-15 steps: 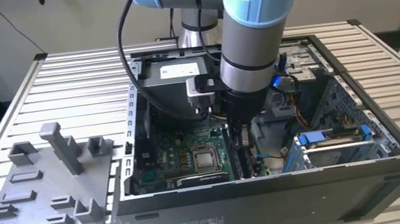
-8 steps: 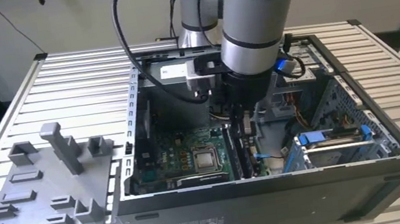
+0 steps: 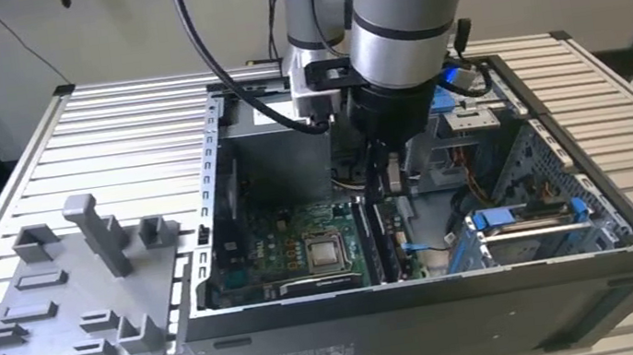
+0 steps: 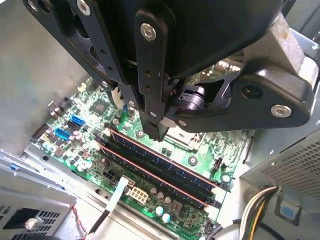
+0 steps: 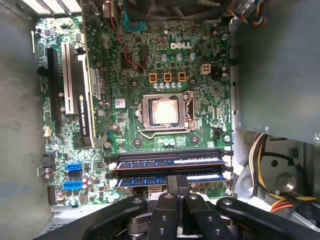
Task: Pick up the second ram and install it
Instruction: 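Press down the second ram until it locks into place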
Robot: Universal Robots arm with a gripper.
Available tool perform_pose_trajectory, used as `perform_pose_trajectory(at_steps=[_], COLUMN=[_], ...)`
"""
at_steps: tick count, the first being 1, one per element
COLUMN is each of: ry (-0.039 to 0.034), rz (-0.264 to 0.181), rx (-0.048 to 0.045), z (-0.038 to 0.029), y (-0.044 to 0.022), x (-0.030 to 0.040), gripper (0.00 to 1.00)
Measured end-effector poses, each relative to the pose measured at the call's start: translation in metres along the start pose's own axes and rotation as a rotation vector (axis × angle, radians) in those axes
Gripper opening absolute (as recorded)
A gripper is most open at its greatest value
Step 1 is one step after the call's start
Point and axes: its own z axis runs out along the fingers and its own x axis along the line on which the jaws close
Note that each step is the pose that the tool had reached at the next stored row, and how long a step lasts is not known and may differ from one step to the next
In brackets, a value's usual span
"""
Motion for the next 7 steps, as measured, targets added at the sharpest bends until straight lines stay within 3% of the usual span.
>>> perform_pose_trajectory(at_steps=[7], ry=[0.0002], rz=[0.0], rx=[-0.0001], z=[-0.0004], y=[0.0], x=[0.0], gripper=[0.11])
